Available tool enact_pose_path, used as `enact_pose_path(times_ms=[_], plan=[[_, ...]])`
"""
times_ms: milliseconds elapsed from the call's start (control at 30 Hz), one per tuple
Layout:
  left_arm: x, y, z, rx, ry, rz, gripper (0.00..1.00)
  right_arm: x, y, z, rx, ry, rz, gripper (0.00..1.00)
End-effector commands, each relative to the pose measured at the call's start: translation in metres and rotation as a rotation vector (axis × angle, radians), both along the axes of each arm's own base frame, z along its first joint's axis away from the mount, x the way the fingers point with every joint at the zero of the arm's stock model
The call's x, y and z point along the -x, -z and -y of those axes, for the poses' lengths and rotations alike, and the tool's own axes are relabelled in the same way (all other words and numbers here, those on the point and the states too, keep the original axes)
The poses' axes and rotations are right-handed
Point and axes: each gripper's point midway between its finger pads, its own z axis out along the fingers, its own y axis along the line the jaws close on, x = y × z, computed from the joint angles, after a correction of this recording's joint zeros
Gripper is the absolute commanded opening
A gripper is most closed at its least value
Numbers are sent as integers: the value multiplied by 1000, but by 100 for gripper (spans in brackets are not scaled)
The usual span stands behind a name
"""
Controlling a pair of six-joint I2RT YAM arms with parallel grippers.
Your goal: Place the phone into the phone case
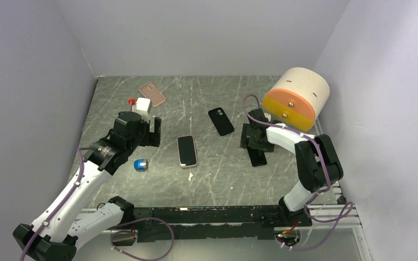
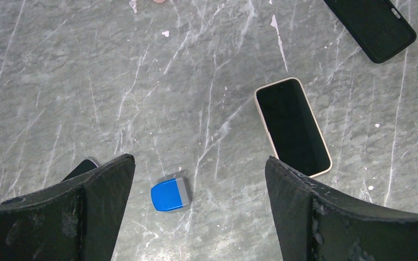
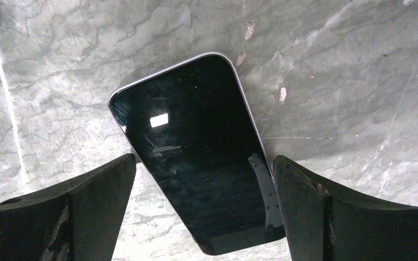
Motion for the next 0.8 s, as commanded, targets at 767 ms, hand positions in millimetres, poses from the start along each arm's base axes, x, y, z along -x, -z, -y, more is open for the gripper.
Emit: enact_pose_path(times_ms=[767], plan=[[-3, -8, 4, 13, 18, 30, 94, 22, 6, -48, -114, -135, -51, 81]])
